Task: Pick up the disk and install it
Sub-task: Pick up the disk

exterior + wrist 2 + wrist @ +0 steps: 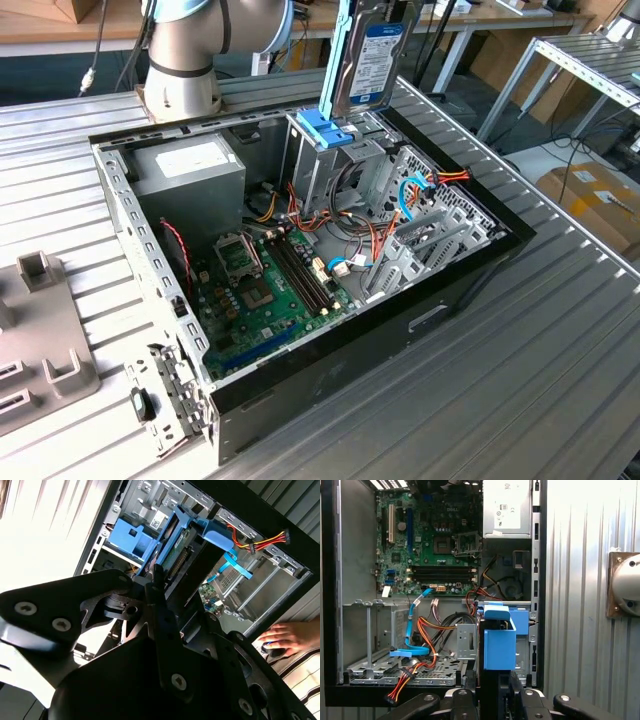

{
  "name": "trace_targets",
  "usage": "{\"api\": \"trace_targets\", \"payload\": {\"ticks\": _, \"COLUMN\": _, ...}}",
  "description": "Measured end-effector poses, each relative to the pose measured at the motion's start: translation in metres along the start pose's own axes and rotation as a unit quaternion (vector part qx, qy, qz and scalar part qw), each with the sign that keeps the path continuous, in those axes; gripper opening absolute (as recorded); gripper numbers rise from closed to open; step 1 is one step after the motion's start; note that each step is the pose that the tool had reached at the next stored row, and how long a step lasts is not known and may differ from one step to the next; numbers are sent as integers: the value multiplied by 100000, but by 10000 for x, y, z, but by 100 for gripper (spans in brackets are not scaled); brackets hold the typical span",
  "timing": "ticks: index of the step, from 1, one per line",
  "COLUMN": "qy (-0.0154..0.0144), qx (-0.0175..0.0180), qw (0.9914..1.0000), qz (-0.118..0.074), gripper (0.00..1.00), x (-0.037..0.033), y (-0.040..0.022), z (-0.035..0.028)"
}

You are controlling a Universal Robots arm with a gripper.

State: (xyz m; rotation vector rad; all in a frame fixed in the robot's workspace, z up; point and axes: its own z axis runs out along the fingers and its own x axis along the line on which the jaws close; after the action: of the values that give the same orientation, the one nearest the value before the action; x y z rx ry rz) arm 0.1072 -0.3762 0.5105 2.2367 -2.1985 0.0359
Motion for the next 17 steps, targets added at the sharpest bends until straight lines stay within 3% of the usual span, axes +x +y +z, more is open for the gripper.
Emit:
{"api": "trace_targets", "payload": {"ticks": 6, "qy": 0, "qx": 1, "qw": 100000, "qz": -3, "gripper": 35, "x": 30, "y": 0, "z": 1}}
{"api": "trace_targets", "payload": {"ticks": 12, "qy": 26, "qx": 0, "qw": 100000, "qz": -1, "gripper": 35, "x": 152, "y": 3, "z": 3}}
{"api": "trace_targets", "payload": {"ticks": 17, "qy": 51, "qx": 0, "qw": 100000, "qz": -1, "gripper": 35, "x": 296, "y": 5, "z": 6}}
